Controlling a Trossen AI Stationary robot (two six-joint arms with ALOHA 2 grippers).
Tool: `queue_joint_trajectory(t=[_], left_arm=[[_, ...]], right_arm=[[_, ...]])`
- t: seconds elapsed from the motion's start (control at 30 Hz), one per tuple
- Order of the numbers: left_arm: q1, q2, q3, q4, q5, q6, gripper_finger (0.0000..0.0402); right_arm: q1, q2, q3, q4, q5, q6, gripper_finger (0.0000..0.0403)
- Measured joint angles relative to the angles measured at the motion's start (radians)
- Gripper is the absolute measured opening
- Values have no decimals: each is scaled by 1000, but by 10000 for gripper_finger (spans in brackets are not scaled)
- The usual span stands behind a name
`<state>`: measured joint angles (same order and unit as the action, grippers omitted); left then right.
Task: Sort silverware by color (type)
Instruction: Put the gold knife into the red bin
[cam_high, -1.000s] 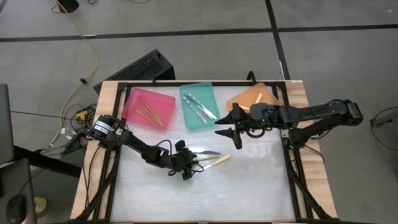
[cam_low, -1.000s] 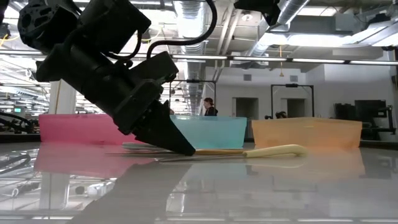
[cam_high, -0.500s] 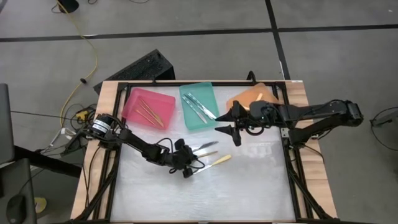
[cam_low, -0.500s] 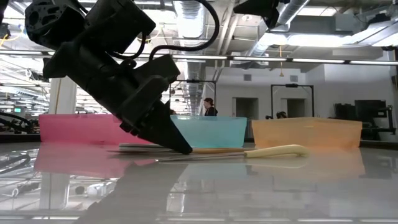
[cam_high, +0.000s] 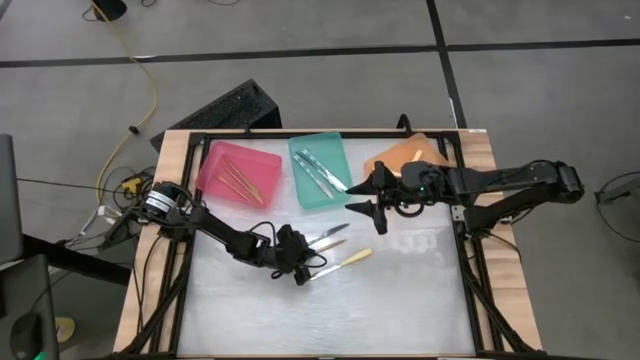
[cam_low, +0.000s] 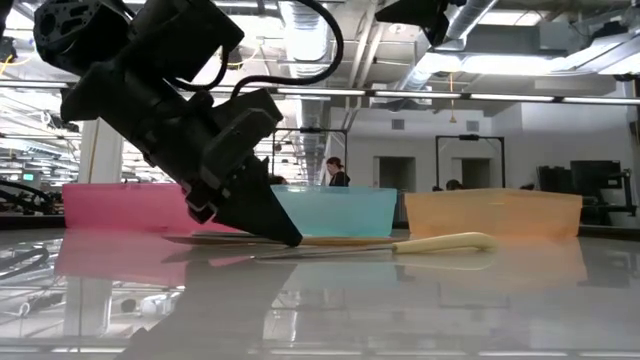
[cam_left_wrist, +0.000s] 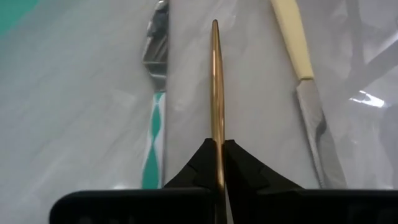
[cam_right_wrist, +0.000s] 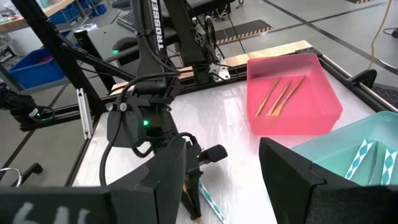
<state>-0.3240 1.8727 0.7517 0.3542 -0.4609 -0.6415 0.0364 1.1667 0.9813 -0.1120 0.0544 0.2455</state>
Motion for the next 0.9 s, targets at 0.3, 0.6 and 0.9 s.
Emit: queue_joint_trajectory(t=[0.3,0.6,0.9], left_arm=[[-5,-19,0,11,-42,-32,0],[-24,-20,1,30,-80,-80,0],[-29,-22,2,63,-79,-58,0]], right_arm=[[0,0,0,0,0,-5,211],[0,0,0,0,6,-13,211],[0,0,0,0,8,-20,211]])
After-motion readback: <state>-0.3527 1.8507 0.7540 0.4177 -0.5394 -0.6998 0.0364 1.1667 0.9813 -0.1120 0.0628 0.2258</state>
